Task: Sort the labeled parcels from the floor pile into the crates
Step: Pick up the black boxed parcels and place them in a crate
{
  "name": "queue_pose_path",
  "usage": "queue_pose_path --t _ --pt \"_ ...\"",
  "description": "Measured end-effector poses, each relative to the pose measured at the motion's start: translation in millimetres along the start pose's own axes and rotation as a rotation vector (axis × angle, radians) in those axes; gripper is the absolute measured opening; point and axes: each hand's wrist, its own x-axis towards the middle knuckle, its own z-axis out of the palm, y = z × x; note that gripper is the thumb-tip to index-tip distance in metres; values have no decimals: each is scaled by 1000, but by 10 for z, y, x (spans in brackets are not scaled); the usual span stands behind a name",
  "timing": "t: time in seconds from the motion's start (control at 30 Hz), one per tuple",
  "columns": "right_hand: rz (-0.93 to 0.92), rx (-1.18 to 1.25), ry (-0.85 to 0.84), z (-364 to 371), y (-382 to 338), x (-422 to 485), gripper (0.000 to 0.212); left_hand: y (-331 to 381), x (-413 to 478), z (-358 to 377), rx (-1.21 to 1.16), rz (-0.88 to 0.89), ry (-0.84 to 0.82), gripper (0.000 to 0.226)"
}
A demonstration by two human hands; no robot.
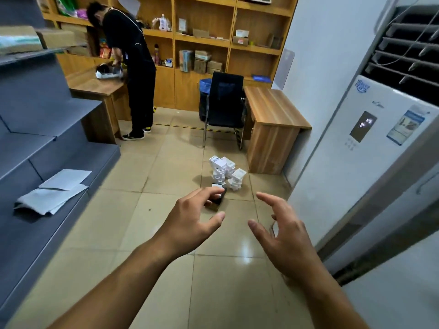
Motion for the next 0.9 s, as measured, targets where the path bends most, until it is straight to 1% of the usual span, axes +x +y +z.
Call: queue_pose_path --t 0.13,0.3,0.5,0.63,0.8,0.9 --pt "53 -47 27 220 248 809 61 -473 861 -42 -29 11 -35 47" --pt "74 -62 32 357 585 1599 59 -793 1794 68 -49 18 -77 48" --pt "81 -14 48 420 1263 2563 57 -1095 2894 354 -43 2 -76 48" --pt "66 68 61 463 1759 3320 57 -1281 3612 601 -5 -16 -79 49" --pt "63 138 -5 664 2343 4307 56 -1642 4521 764 50 -73 -54 52" --pt "94 168 -59 886 2627 4815 56 -1941 4895 759 65 -137 -31 54"
